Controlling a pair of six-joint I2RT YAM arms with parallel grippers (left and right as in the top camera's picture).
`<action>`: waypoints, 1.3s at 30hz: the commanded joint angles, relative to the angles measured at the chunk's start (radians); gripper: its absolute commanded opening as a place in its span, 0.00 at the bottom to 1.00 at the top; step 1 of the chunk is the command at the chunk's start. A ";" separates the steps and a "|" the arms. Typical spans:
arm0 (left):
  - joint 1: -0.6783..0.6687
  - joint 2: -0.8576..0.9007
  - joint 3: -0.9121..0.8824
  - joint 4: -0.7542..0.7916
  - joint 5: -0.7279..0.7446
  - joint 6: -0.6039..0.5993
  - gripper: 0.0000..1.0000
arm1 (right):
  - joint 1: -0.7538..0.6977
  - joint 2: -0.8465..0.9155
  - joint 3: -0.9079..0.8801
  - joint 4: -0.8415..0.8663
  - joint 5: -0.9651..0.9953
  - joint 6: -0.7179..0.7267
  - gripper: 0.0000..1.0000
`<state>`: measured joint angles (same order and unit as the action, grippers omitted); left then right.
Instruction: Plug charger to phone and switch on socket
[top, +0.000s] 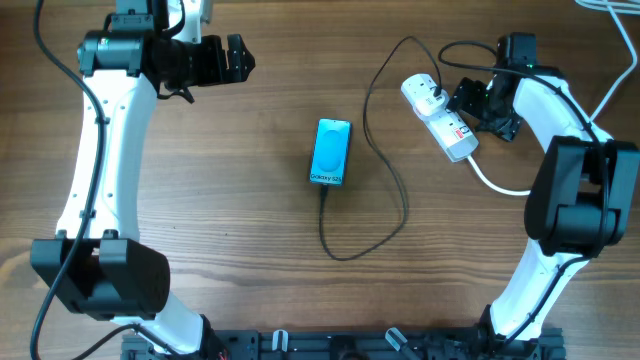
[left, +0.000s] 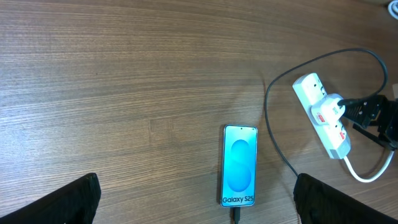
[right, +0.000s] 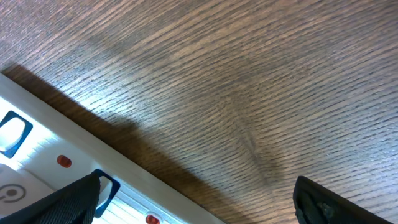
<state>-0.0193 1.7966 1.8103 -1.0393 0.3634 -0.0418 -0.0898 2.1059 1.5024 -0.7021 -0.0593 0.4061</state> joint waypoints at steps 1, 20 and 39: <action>0.005 0.002 -0.004 0.002 -0.006 0.008 1.00 | 0.012 0.035 -0.006 -0.025 -0.055 -0.039 1.00; 0.005 0.002 -0.004 0.002 -0.006 0.008 1.00 | 0.027 -0.321 -0.007 -0.218 -0.140 -0.115 1.00; 0.005 0.002 -0.004 0.002 -0.006 0.008 1.00 | 0.313 -1.350 -0.372 -0.489 0.093 -0.064 1.00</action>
<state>-0.0193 1.7973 1.8095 -1.0397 0.3634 -0.0418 0.2195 0.7525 1.1408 -1.1896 0.0063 0.3424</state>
